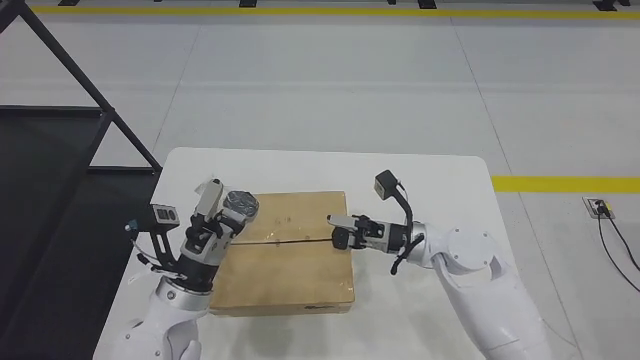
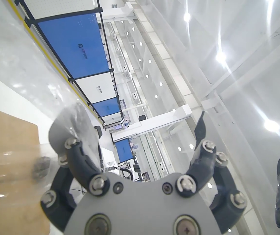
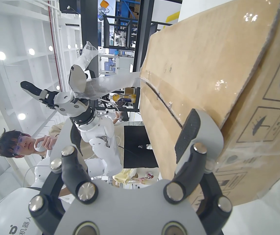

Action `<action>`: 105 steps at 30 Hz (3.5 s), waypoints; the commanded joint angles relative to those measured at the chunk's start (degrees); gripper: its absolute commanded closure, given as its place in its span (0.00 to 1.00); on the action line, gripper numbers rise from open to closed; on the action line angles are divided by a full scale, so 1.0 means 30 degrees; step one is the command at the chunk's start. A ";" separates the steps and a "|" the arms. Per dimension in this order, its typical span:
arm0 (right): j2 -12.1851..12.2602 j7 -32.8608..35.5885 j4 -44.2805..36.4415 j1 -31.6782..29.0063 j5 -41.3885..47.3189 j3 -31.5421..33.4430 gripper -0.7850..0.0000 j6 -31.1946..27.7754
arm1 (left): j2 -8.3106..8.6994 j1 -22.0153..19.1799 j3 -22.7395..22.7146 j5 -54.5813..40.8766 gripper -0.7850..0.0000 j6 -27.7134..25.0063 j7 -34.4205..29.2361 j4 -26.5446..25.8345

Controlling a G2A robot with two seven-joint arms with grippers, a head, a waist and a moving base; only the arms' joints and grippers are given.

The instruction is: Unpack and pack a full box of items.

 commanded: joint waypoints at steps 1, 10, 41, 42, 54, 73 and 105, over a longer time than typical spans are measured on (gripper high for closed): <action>0.0056 -0.0014 -0.0168 -0.0112 -0.0022 0.0071 0.00 0.0091 | -0.0030 -0.0120 0.0224 0.0262 0.00 0.0121 0.0002 0.0038; 0.0215 0.0231 -0.0159 0.0057 -0.0394 -0.0207 0.00 0.1177 | -0.0143 -0.0419 0.0986 0.1477 0.00 0.0515 -0.0056 0.0212; 0.0524 0.0170 0.0390 0.0389 0.0370 -0.0799 0.00 0.1156 | -0.0485 -0.0588 0.2026 0.4009 0.00 0.1196 0.0408 0.0074; 0.0531 0.0158 0.0388 0.0405 0.0373 -0.0825 0.00 0.1118 | -0.0491 -0.0548 0.1961 0.3967 0.00 0.1164 0.0431 0.0028; 0.0592 0.0220 0.0612 0.0603 0.0673 -0.1149 0.00 0.0940 | -0.0445 0.0152 -0.0893 0.3117 0.00 0.0210 0.1322 -0.0599; 0.0633 0.0096 0.0881 0.1049 0.0865 -0.1769 0.00 0.1002 | -0.0091 0.1302 -0.6775 -0.1663 0.00 0.0745 -0.2345 -0.0517; 0.0832 -0.0540 -0.0053 0.0337 0.0956 -0.1786 0.00 0.1329 | -0.0043 0.0914 -0.4236 0.4831 0.00 -0.0931 -0.1986 -0.0588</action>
